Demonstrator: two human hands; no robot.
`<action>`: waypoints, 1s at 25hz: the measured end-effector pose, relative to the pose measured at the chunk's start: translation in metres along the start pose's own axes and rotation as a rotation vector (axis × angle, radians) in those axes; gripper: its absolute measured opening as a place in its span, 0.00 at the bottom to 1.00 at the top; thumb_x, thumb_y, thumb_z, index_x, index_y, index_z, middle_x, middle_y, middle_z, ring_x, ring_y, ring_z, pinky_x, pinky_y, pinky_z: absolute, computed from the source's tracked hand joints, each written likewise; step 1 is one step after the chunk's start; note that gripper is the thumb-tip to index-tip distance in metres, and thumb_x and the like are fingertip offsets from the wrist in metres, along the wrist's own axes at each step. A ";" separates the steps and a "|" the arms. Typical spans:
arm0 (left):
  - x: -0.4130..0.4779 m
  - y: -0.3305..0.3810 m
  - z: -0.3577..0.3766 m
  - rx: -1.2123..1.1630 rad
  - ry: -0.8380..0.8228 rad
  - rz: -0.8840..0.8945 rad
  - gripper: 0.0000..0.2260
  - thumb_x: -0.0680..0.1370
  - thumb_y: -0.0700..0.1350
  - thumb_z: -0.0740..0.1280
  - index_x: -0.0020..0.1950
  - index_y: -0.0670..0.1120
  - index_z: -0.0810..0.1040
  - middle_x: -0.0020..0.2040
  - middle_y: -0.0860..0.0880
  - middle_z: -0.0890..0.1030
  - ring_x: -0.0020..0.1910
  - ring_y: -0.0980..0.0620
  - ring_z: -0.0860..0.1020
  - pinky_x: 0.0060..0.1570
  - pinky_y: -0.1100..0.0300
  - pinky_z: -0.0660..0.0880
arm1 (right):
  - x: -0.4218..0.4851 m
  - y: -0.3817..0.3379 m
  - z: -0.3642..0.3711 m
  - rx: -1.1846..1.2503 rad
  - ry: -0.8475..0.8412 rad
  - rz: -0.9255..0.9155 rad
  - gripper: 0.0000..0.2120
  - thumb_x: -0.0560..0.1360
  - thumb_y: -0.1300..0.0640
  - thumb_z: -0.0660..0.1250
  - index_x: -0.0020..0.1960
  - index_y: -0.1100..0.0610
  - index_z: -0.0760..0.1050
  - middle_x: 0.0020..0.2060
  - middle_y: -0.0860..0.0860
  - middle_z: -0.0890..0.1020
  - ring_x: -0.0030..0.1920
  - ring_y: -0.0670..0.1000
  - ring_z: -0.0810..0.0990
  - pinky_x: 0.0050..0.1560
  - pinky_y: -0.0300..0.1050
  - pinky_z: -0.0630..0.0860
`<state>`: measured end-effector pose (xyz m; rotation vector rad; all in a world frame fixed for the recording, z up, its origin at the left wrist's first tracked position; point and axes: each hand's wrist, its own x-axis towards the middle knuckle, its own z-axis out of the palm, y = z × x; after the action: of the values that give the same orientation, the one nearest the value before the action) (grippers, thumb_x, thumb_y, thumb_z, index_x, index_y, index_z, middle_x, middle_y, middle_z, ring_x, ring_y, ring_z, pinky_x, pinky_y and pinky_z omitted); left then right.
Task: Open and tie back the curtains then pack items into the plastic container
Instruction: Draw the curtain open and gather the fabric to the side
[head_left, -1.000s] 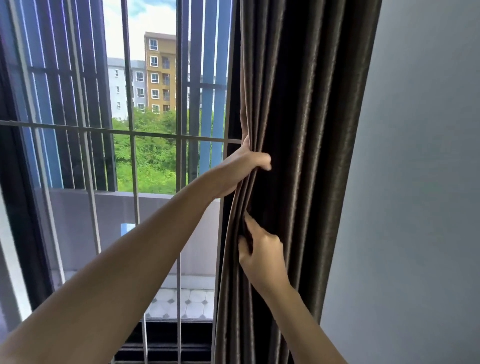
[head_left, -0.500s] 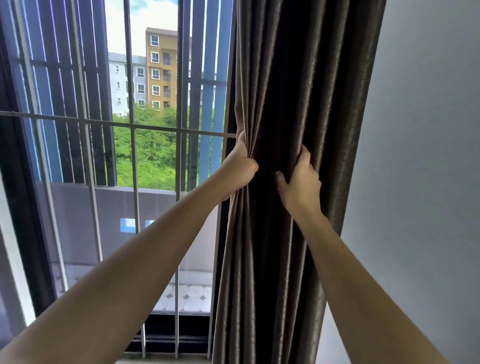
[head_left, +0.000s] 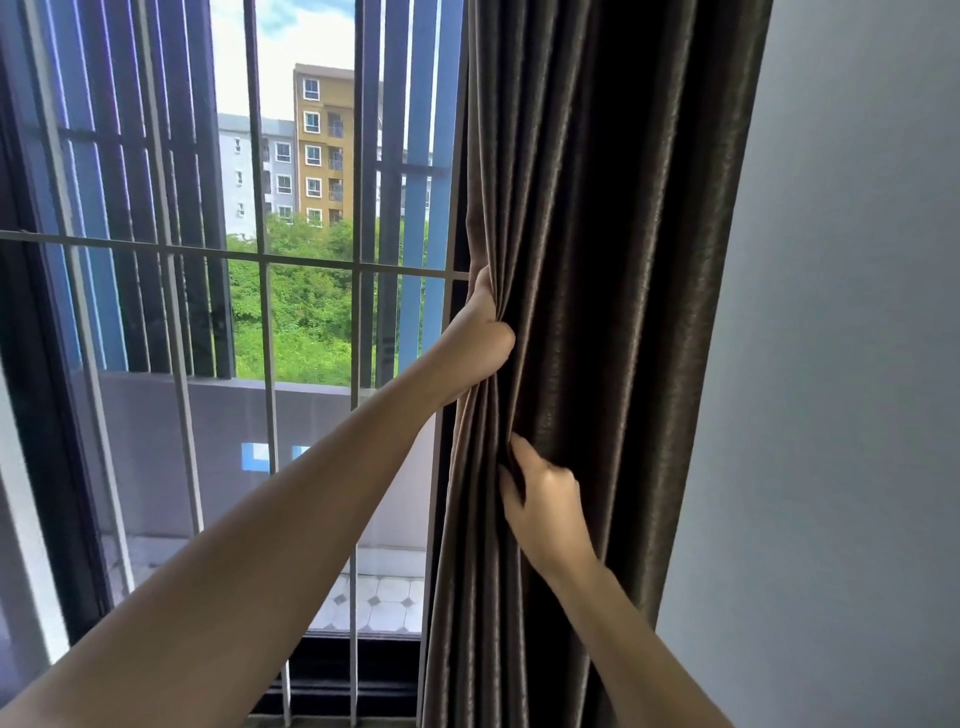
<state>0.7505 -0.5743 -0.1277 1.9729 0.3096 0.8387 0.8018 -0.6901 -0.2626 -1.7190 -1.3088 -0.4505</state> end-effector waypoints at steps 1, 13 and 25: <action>-0.001 0.002 0.001 -0.009 0.010 -0.006 0.37 0.71 0.28 0.54 0.76 0.52 0.49 0.75 0.44 0.59 0.51 0.54 0.77 0.47 0.55 0.81 | -0.001 0.000 0.001 -0.015 -0.006 -0.009 0.19 0.75 0.68 0.62 0.66 0.61 0.72 0.47 0.56 0.84 0.46 0.54 0.83 0.51 0.32 0.72; -0.009 0.016 0.020 -0.003 0.034 -0.023 0.41 0.71 0.28 0.55 0.77 0.56 0.43 0.67 0.45 0.70 0.45 0.50 0.76 0.46 0.53 0.77 | 0.028 0.000 -0.029 -0.029 0.530 -0.057 0.19 0.73 0.59 0.69 0.62 0.61 0.68 0.68 0.59 0.68 0.69 0.54 0.67 0.69 0.38 0.63; -0.007 0.010 0.015 -0.028 0.064 -0.020 0.38 0.71 0.26 0.53 0.76 0.53 0.50 0.65 0.45 0.72 0.48 0.54 0.76 0.48 0.59 0.78 | 0.020 0.005 -0.017 0.003 0.059 0.095 0.20 0.76 0.65 0.63 0.67 0.59 0.70 0.55 0.57 0.82 0.53 0.55 0.82 0.60 0.46 0.76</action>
<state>0.7545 -0.5936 -0.1271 1.9168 0.3520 0.8901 0.8179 -0.6925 -0.2410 -1.7440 -1.1799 -0.4407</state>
